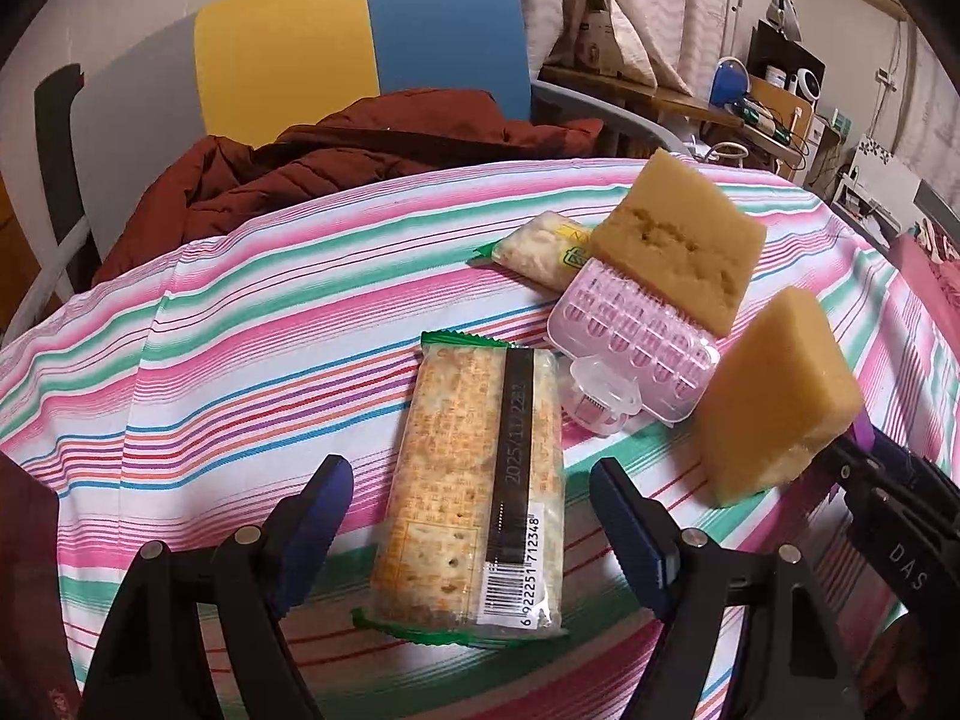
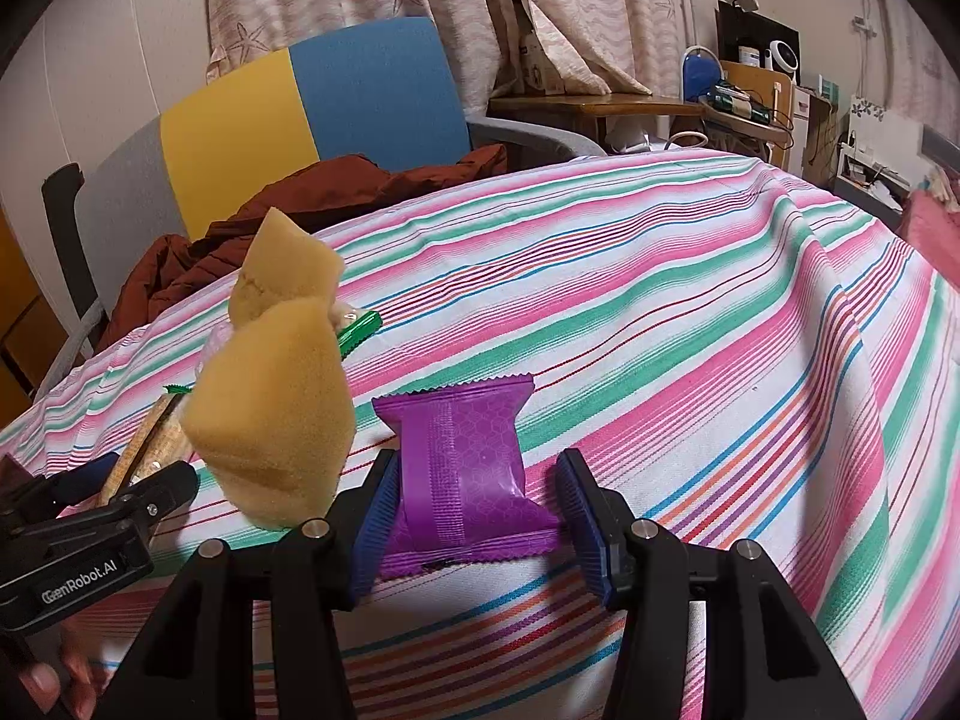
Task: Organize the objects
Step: 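Grasp the cracker packet with the left tool while the right tool grasps another purple snack, then lift the cracker packet and purple snack and carry them toward the gold tin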
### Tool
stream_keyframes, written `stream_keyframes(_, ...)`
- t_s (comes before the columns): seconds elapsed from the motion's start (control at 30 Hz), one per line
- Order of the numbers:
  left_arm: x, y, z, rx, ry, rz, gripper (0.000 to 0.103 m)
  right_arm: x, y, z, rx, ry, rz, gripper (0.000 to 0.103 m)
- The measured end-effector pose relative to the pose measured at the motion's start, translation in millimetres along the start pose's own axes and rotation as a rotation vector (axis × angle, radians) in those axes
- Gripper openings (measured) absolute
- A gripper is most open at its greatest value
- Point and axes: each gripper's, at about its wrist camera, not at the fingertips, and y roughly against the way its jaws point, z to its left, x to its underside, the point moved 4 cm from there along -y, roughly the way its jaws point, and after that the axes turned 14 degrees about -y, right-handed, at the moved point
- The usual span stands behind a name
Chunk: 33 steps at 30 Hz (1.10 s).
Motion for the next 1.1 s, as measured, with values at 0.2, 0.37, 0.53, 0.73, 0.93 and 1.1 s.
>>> stream_keyframes(0.2,4,8,0,0.008,-0.015,-0.036,0.049,0,0,1,0.005,0.004,-0.001,0.054)
stream_keyframes(0.37,11,15,1,0.026,-0.021,-0.061,0.049,0,1,1,0.003,0.003,-0.003,0.054)
stream_keyframes(0.53,25,28,1,0.016,-0.028,-0.092,0.049,-1,3,2,0.014,0.008,-0.019,0.053)
stream_keyframes(0.73,47,45,24,0.024,0.088,-0.13,0.049,-1,10,9,0.028,0.041,-0.06,0.053)
stream_keyframes(0.93,56,57,27,0.025,0.1,-0.162,0.049,1,19,19,0.048,0.094,-0.104,0.052)
stream_keyframes(1.1,59,69,18,0.012,0.052,-0.201,0.049,3,26,21,0.057,0.107,-0.127,0.05)
